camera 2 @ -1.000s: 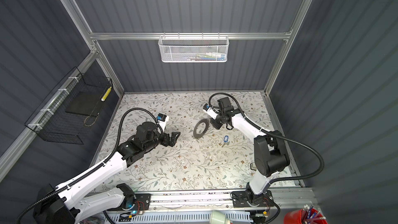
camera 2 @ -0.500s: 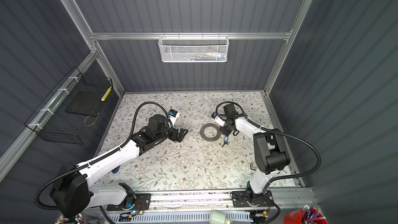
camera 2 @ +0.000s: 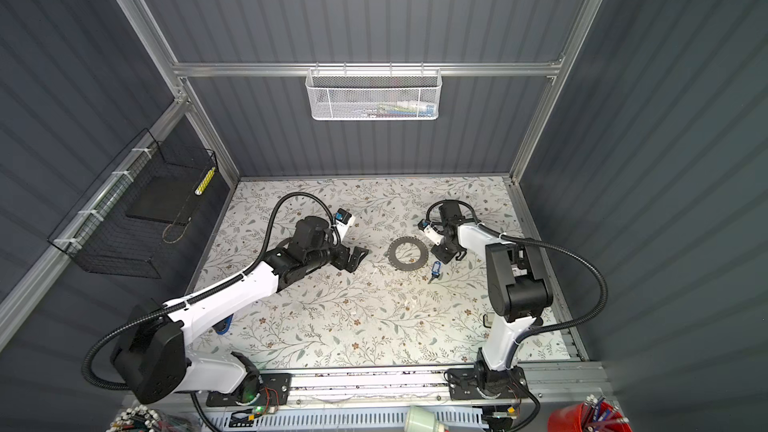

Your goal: Put the keys on the keyring

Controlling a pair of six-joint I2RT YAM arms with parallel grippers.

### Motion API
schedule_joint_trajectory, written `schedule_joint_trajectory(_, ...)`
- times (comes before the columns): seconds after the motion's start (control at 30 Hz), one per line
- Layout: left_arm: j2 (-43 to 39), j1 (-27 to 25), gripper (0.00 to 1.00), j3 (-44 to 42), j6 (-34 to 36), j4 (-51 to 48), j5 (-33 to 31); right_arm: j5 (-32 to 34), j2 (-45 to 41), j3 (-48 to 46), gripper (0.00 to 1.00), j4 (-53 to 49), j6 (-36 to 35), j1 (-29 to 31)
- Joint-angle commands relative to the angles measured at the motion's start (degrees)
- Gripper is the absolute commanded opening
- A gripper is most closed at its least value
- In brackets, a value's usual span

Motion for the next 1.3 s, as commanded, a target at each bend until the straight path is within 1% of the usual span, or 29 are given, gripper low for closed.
schedule_joint_trajectory(0.0,1.9,0.1,1.00,3.3,2.7,-1.7,2.5,-0.9,-1.2,-1.8,0.38,4.4,0.0,-1.5)
schedule_joint_trajectory(0.07,2.7,0.1,1.00,3.6,2.9,-1.4,3.3,-0.4,-3.9,-4.6,0.46,9.8,0.6,-2.1)
schedule_joint_trajectory(0.17,4.1,0.1,1.00,5.6,3.4,-3.6,3.6,0.6,-8.7,-8.7,0.54,17.1,2.7,-3.4)
schedule_joint_trajectory(0.23,4.9,0.1,0.99,6.8,3.9,-4.5,4.5,1.2,-12.5,-11.2,0.58,22.0,5.9,-3.7)
schedule_joint_trajectory(0.33,6.5,0.1,0.97,8.1,5.9,-5.4,5.3,-2.9,-18.2,-15.2,0.65,28.2,10.2,-3.6)
schedule_joint_trajectory(0.37,7.3,0.1,0.96,9.1,6.9,-6.6,5.4,-3.0,-20.0,-16.9,0.68,31.0,12.4,-3.3)
schedule_joint_trajectory(0.43,8.7,0.1,0.95,10.8,8.3,-9.3,5.1,-2.1,-23.1,-20.1,0.79,37.5,21.0,-3.4)
schedule_joint_trajectory(0.5,9.6,0.1,0.94,11.9,9.3,-11.2,5.5,-2.1,-24.0,-23.6,0.87,44.8,27.4,-3.7)
schedule_joint_trajectory(0.53,9.8,0.1,0.94,12.0,9.5,-11.4,5.6,-2.8,-24.2,-24.8,0.89,47.5,29.9,-3.9)
schedule_joint_trajectory(0.57,9.9,0.1,0.94,11.9,9.6,-11.3,5.9,-3.0,-24.4,-25.0,0.90,47.4,31.2,-3.8)
schedule_joint_trajectory(0.6,10.0,0.1,0.94,11.8,9.6,-11.2,6.2,-2.8,-24.6,-24.7,0.91,47.1,34.1,-3.9)
schedule_joint_trajectory(0.63,10.2,0.1,0.94,11.8,9.3,-11.4,6.2,-3.8,-24.4,-24.7,0.91,47.4,35.8,-3.9)
schedule_joint_trajectory(0.7,10.5,0.2,0.94,12.3,8.4,-12.5,5.6,-9.7,-24.8,-24.0,0.90,45.0,33.8,-3.7)
schedule_joint_trajectory(0.73,10.6,0.2,0.94,12.3,7.9,-12.9,5.0,-12.7,-25.1,-24.0,0.88,44.4,32.9,-3.6)
schedule_joint_trajectory(0.8,10.6,0.3,0.98,11.8,6.5,-13.0,3.6,-15.0,-25.6,-23.6,0.85,42.7,31.2,-2.5)
schedule_joint_trajectory(0.83,10.5,0.5,1.00,11.4,6.2,-13.0,3.9,-15.7,-25.6,-23.4,0.83,41.6,29.0,-1.7)
schedule_joint_trajectory(0.93,9.7,2.0,1.00,9.3,5.8,-10.5,9.7,-10.7,-23.6,-22.0,0.80,36.7,17.7,3.8)
schedule_joint_trajectory(0.97,9.7,2.6,1.00,9.0,5.0,-9.9,10.7,-10.4,-22.6,-21.5,0.79,35.0,14.8,5.2)
schedule_joint_trajectory(1.03,10.4,4.2,1.00,9.4,3.8,-9.7,11.6,-14.2,-20.9,-21.0,0.76,31.2,6.8,7.8)
schedule_joint_trajectory(1.13,12.1,6.8,1.00,10.3,2.6,-11.1,11.4,-17.6,-19.0,-21.7,0.66,28.3,-4.4,11.9)
schedule_joint_trajectory(1.2,12.7,8.7,1.00,9.6,2.1,-11.2,12.4,-17.6,-17.2,-20.8,0.59,27.3,-7.0,13.4)
schedule_joint_trajectory(1.27,12.8,9.2,1.00,8.4,1.4,-11.1,9.2,-17.0,-14.9,-18.5,0.48,23.3,-10.1,14.7)
